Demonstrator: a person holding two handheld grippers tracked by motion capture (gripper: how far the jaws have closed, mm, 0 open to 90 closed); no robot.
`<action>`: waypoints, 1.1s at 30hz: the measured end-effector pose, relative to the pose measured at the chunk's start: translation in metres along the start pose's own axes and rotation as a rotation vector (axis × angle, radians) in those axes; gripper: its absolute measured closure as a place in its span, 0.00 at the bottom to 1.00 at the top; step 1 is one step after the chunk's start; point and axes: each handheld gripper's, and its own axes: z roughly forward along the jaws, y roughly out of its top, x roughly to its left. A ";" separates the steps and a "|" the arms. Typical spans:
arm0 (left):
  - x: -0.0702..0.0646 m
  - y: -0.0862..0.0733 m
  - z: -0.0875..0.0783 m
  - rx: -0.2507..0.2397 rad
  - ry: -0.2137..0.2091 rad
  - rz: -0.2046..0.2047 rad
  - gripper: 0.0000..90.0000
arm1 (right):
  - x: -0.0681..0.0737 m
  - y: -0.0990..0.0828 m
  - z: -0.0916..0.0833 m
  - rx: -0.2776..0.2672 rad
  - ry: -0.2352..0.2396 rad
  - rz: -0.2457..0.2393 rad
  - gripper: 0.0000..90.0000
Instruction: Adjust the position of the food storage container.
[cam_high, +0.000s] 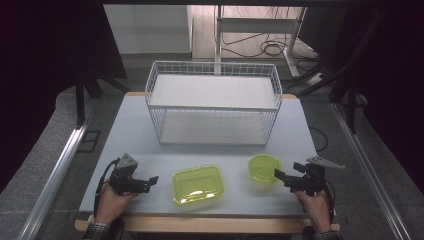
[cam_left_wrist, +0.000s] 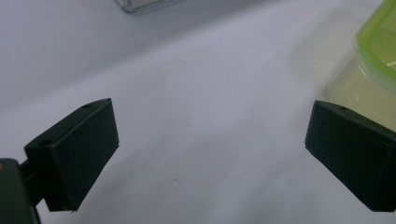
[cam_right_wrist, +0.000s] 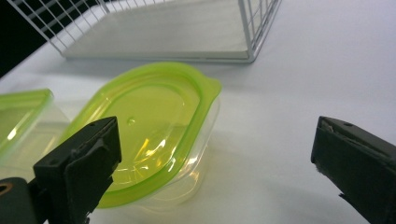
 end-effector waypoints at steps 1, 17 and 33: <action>-0.001 0.000 0.000 -0.007 0.000 0.007 0.03 | 0.001 0.000 0.001 0.004 0.001 -0.006 0.02; -0.007 0.001 0.001 -0.035 -0.014 0.038 0.03 | 0.005 0.005 0.000 0.050 -0.032 -0.060 0.03; -0.007 0.001 0.001 -0.029 0.017 0.046 0.04 | 0.032 0.026 -0.008 0.080 -0.080 -0.174 0.51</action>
